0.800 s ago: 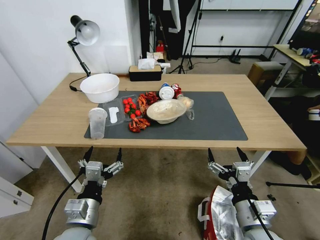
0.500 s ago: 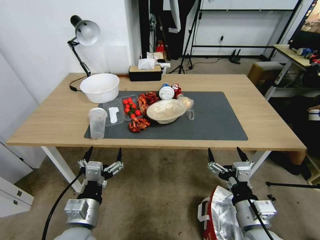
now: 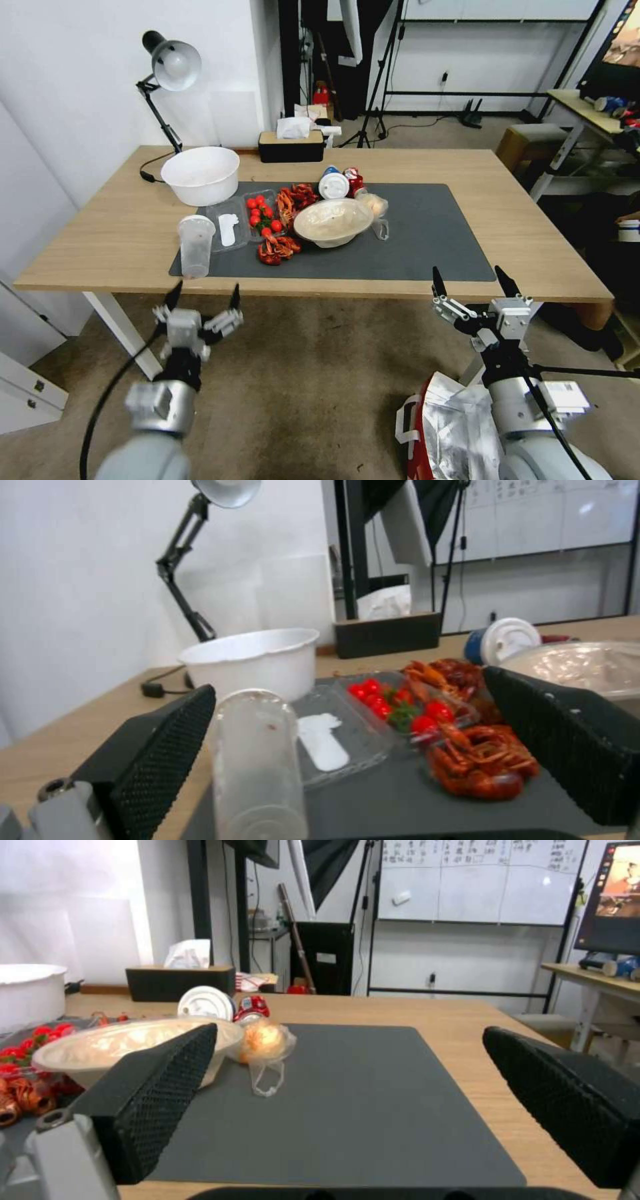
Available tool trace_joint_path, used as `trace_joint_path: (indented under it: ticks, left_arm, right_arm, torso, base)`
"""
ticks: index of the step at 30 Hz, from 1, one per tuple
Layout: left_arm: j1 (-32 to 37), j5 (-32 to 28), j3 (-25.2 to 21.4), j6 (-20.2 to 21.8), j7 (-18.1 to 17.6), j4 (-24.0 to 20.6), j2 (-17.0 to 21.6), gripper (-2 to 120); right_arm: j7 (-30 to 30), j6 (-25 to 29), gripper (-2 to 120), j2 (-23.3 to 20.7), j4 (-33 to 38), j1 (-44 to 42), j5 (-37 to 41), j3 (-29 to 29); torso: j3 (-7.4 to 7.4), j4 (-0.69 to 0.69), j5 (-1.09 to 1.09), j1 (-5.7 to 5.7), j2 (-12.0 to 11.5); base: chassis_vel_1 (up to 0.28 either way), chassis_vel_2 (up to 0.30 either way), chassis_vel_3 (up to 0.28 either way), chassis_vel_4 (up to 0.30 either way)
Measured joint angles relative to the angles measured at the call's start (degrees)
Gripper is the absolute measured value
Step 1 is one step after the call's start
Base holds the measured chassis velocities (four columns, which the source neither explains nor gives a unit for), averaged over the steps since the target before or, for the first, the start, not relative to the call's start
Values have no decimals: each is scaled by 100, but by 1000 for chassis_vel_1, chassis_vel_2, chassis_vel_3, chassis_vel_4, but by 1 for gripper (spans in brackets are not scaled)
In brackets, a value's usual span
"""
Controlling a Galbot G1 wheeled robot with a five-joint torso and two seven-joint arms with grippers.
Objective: Pick up the food delivery bag from the floor and place it on the table.
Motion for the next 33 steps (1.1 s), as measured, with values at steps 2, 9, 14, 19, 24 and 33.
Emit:
trace_joint_path:
  ticks: [2, 9, 14, 19, 24, 33]
  left_arm:
    - [-12, -80, 23, -68, 12, 41, 34, 100]
    - [-19, -47, 26, -430, 66, 212, 27, 100]
    - [14, 21, 29, -421, -28, 215, 33, 100]
    - [46, 55, 39, -437, -36, 220, 23, 100]
    - [64, 74, 48, -451, -30, 223, 12, 100]
    - [86, 72, 88, -451, -2, 170, 1, 100]
  right_arm:
    - [-9, 0, 100, -5, -5, 0, 0, -1]
    - [-59, 9, 100, -37, -42, 28, -2, 1]
    - [-80, 10, 100, -2, -75, 67, -35, -40]
    - [-91, 19, 100, 22, -92, 74, -63, -62]
    - [-97, 25, 100, 21, -78, 58, -67, -63]
    - [-102, 44, 100, 43, -59, 33, -82, -66]
  torso:
    - [0, 4, 0, -1, 0]
    - [0, 4, 0, -1, 0]
    - [-22, 5, -1, -18, -39]
    - [-86, 4, 0, -73, -157]
    - [-166, 4, 0, -133, -299]
    - [-326, 4, 0, -259, -587]
  base:
    - [0, 0, 0, 0]
    - [0, 0, 0, 0]
    - [0, 0, 0, 0]
    - [0, 0, 0, 0]
    - [0, 0, 0, 0]
    - [0, 0, 0, 0]
